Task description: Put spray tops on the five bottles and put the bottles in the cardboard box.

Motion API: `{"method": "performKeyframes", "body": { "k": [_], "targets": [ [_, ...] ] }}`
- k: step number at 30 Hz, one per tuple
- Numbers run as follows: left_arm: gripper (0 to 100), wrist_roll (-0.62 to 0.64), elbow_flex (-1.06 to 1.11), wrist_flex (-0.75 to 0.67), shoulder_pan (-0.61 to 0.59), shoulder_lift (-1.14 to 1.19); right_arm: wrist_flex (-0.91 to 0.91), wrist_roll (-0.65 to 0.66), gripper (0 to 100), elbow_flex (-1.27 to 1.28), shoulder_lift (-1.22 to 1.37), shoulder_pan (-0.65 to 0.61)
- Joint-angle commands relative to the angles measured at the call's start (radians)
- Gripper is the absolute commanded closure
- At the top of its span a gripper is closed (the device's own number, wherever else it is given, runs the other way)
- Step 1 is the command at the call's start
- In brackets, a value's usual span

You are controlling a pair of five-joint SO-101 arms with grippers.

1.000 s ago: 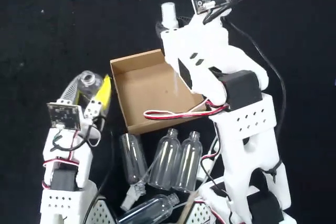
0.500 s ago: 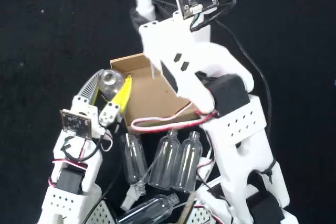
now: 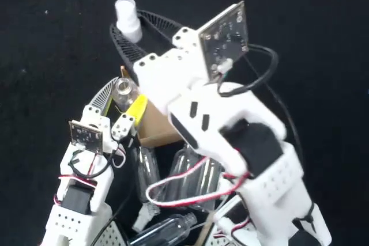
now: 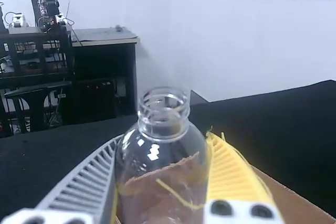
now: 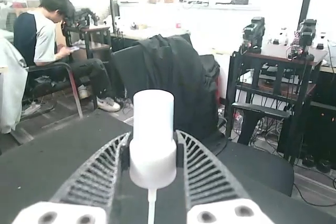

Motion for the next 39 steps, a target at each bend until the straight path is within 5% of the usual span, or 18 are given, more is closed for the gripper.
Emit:
{"method": "performKeyframes", "body": {
  "k": [1, 39],
  "targets": [
    [97, 0.009, 0.022, 0.003, 0.010, -0.015, -0.203, -0.003, 98.7, 0.107, -0.031, -0.017],
    [97, 0.009, 0.022, 0.005, 0.008, -0.014, -0.434, -0.058, 98.7, 0.412, -0.150, 0.012]
  ]
}}
